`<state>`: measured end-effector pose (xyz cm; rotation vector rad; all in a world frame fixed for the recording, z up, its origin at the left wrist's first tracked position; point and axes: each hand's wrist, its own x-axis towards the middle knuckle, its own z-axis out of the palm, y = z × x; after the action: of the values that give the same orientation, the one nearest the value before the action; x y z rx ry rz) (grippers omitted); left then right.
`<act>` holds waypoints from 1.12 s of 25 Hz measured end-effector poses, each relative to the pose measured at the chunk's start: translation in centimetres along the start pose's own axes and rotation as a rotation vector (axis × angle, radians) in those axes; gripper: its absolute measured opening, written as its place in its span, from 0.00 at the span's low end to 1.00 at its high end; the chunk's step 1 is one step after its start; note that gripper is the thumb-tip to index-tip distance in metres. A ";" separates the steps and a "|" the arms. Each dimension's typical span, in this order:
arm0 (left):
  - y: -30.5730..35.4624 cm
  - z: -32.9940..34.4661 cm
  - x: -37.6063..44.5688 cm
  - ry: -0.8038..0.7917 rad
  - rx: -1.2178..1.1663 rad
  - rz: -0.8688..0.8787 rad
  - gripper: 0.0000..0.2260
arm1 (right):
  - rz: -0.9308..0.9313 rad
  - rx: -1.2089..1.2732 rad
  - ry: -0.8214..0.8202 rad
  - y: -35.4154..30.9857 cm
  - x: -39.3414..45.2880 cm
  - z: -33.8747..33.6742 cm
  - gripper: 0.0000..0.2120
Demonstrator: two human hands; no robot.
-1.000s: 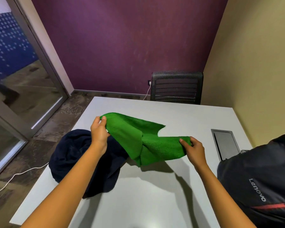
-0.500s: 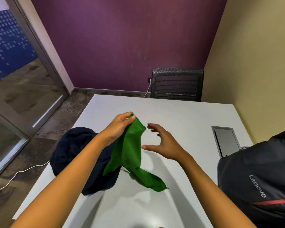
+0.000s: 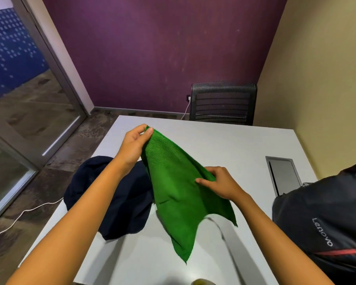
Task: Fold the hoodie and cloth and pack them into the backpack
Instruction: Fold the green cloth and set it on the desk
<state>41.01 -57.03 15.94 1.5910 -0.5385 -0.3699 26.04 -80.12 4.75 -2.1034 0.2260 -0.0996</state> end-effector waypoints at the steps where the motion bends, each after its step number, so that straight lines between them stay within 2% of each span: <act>1: 0.0 -0.5 0.2 0.032 0.000 0.008 0.11 | 0.019 -0.018 0.029 0.8 0.0 -0.8 0.05; 3: 0.0 -1.6 0.5 0.090 -0.003 0.027 0.10 | 0.028 -0.042 0.119 2.1 -0.1 -2.7 0.01; 6: -0.6 -3.5 0.9 0.138 -0.018 0.038 0.11 | 0.052 0.015 0.266 3.2 -0.3 -5.6 0.02; 11: -1.5 -5.1 0.7 0.148 -0.070 -0.015 0.12 | 0.013 0.102 0.373 3.7 -0.3 -9.2 0.02; 13: -1.5 -5.4 0.5 0.125 -0.094 -0.050 0.11 | 0.012 0.255 0.422 3.4 -0.6 -9.9 0.02; 16: -1.3 -5.7 0.0 -0.008 -0.154 -0.144 0.09 | -0.015 0.637 0.462 1.3 -1.3 -11.2 0.11; 18: -1.2 -6.0 -0.5 -0.049 -0.252 -0.180 0.12 | -0.046 0.792 0.400 0.9 -1.8 -12.5 0.16; 20: -1.3 -6.6 -1.0 -0.082 -0.440 -0.182 0.14 | -0.065 0.992 0.268 1.1 -2.3 -13.6 0.17; 22: -1.7 -7.1 -1.1 -0.141 -0.592 -0.206 0.13 | -0.088 1.203 -0.015 1.4 -2.9 -14.0 0.12; 23: -2.2 -7.2 -0.7 -0.138 -0.590 -0.241 0.17 | -0.110 1.262 -0.147 1.4 -3.0 -13.9 0.09; 24: -2.7 -6.9 -0.1 -0.130 -0.545 -0.287 0.20 | -0.083 1.238 -0.180 1.5 -2.6 -13.9 0.10; 25: -3.2 -6.3 0.8 -0.091 -0.471 -0.331 0.19 | 0.020 1.131 -0.118 1.3 -2.0 -13.7 0.14; 26: -3.8 -5.4 1.7 -0.016 -0.392 -0.372 0.14 | 0.134 0.975 0.043 1.3 -1.2 -13.4 0.18; 28: -5.0 -3.2 3.1 0.238 -0.271 -0.489 0.07 | 0.282 0.809 0.357 1.2 0.1 -12.1 0.13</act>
<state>45.92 -55.89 11.54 1.4630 0.0904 -0.5835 24.01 -90.97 9.97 -1.2249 0.5848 -0.3378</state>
